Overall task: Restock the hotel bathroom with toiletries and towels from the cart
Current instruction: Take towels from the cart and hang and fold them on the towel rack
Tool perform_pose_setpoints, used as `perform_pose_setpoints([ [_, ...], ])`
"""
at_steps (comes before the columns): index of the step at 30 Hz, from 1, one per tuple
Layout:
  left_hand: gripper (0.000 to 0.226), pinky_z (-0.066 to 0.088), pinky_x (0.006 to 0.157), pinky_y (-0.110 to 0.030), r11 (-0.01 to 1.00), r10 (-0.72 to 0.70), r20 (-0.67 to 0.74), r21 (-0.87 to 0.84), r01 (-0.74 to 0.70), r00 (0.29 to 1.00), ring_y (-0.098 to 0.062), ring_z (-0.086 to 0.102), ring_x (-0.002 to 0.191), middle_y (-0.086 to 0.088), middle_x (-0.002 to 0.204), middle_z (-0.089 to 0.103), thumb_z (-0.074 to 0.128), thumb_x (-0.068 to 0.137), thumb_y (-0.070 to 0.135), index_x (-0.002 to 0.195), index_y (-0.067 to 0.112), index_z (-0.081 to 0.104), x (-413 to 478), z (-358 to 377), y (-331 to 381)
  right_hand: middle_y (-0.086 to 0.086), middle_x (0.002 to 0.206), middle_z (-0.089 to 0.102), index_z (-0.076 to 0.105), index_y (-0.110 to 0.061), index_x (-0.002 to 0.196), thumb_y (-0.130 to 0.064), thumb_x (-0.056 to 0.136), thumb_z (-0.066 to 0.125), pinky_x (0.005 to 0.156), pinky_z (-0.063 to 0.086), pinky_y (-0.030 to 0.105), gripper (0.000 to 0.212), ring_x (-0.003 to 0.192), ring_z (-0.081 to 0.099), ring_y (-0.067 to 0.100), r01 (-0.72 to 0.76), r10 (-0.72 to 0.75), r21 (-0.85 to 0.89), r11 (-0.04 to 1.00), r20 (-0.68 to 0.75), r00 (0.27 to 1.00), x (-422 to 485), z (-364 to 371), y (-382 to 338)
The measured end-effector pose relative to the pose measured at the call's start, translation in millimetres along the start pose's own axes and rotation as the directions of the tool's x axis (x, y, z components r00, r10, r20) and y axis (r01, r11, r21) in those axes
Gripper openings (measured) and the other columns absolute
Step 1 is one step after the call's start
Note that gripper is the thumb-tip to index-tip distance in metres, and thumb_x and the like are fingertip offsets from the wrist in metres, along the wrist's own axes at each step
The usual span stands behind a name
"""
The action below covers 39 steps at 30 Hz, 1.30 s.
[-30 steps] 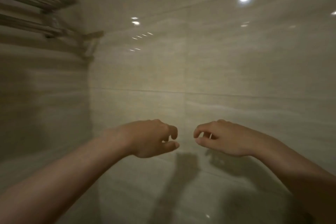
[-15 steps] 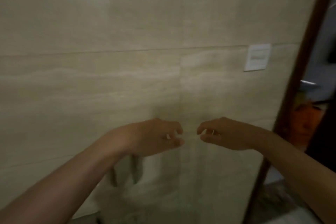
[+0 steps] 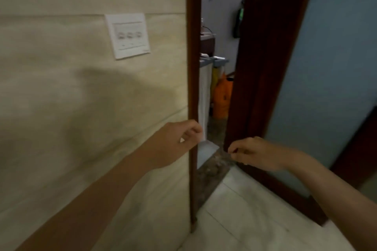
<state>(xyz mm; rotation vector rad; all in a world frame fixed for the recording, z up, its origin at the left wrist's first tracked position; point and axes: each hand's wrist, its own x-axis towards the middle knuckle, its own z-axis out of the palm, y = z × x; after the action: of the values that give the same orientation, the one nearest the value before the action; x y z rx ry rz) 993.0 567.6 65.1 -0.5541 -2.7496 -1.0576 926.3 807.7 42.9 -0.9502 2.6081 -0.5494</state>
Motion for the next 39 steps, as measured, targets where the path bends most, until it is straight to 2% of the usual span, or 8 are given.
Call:
perform_pose_setpoints([
  [5, 0.020, 0.045, 0.074, -0.014, 1.000, -0.028, 0.239, 0.005, 0.028, 0.970, 0.010, 0.056, 0.089, 0.021, 0.094, 0.060, 0.046, 0.092, 0.041, 0.104, 0.031, 0.059, 48.3, 36.2, -21.7, -0.019, 0.074, 0.056, 0.055, -0.038, 0.084, -0.031, 0.096, 0.047, 0.067, 0.040, 0.016, 0.016, 0.068, 0.053, -0.010, -0.114, 0.116, 0.057, 0.992, -0.048, 0.992, 1.7, -13.3, 45.2],
  [7, 0.025, 0.049, 0.084, -0.025, 0.998, -0.066, 0.333, 0.041, 0.056, 0.941, 0.004, 0.056, 0.094, 0.016, 0.102, 0.059, 0.047, 0.091, 0.044, 0.109, 0.030, 0.058, 61.2, 51.2, -33.6, -0.020, 0.081, 0.057, 0.057, -0.036, 0.091, -0.029, 0.096, 0.046, 0.071, 0.041, 0.019, 0.014, 0.077, 0.055, -0.005, -0.149, 0.154, 0.071, 0.986, -0.070, 0.986, 6.0, -17.8, 55.3],
  [10, 0.028, 0.050, 0.090, -0.032, 0.997, -0.069, 0.400, 0.014, 0.069, 0.914, -0.003, 0.058, 0.097, 0.009, 0.107, 0.062, 0.048, 0.092, 0.041, 0.112, 0.024, 0.059, 84.7, 71.1, -51.1, -0.002, 0.101, 0.066, 0.061, -0.021, 0.110, -0.028, 0.096, 0.045, 0.088, 0.048, 0.034, 0.022, 0.095, 0.061, 0.016, -0.228, 0.234, 0.071, 0.971, -0.084, 0.969, 13.7, -24.5, 71.5],
  [15, 0.026, 0.050, 0.090, -0.035, 1.000, -0.009, 0.459, -0.013, 0.016, 0.889, -0.003, 0.059, 0.096, 0.009, 0.103, 0.064, 0.046, 0.093, 0.041, 0.108, 0.025, 0.060, 142.2, 92.6, -76.7, 0.006, 0.099, 0.068, 0.061, -0.021, 0.110, -0.028, 0.094, 0.047, 0.087, 0.050, 0.038, 0.022, 0.090, 0.064, 0.020, -0.335, 0.353, 0.150, 0.930, -0.116, 0.928, 31.4, -26.4, 110.3],
  [24, 0.023, 0.040, 0.076, -0.009, 0.996, 0.037, 0.442, -0.088, 0.003, 0.896, 0.007, 0.051, 0.097, 0.014, 0.107, 0.058, 0.046, 0.095, 0.036, 0.114, 0.028, 0.057, 255.8, 119.9, -90.3, -0.002, 0.088, 0.066, 0.059, -0.025, 0.103, -0.025, 0.094, 0.047, 0.078, 0.051, 0.032, 0.015, 0.061, 0.063, 0.002, -0.375, 0.431, 0.305, 0.875, -0.140, 0.892, 73.2, -37.7, 198.7],
  [26, 0.023, 0.040, 0.077, -0.010, 0.994, 0.022, 0.429, -0.109, 0.028, 0.903, 0.005, 0.052, 0.100, 0.012, 0.109, 0.058, 0.047, 0.095, 0.034, 0.114, 0.027, 0.057, 280.9, 129.4, -97.1, -0.001, 0.089, 0.067, 0.058, -0.027, 0.102, -0.027, 0.094, 0.047, 0.078, 0.051, 0.031, 0.014, 0.056, 0.061, -0.001, -0.368, 0.416, 0.291, 0.883, -0.122, 0.901, 89.5, -48.1, 220.1],
  [32, 0.024, 0.044, 0.084, -0.020, 0.992, -0.085, 0.408, -0.047, 0.113, 0.909, -0.001, 0.054, 0.099, 0.009, 0.108, 0.059, 0.046, 0.094, 0.040, 0.111, 0.028, 0.057, 367.1, 157.0, -119.4, 0.007, 0.093, 0.068, 0.060, -0.017, 0.109, -0.026, 0.096, 0.047, 0.079, 0.051, 0.033, 0.020, 0.076, 0.065, 0.015, -0.285, 0.320, 0.249, 0.926, -0.117, 0.940, 153.7, -103.4, 290.4],
  [39, 0.025, 0.046, 0.081, -0.020, 0.955, -0.255, 0.346, -0.056, 0.291, 0.903, 0.000, 0.054, 0.098, 0.013, 0.108, 0.058, 0.045, 0.092, 0.046, 0.110, 0.032, 0.057, 477.5, 167.3, -131.3, -0.006, 0.079, 0.068, 0.059, -0.037, 0.089, -0.024, 0.094, 0.050, 0.076, 0.054, 0.034, 0.017, 0.074, 0.068, 0.014, -0.173, 0.193, 0.373, 0.912, -0.018, 0.981, 244.4, -161.0, 390.4],
])
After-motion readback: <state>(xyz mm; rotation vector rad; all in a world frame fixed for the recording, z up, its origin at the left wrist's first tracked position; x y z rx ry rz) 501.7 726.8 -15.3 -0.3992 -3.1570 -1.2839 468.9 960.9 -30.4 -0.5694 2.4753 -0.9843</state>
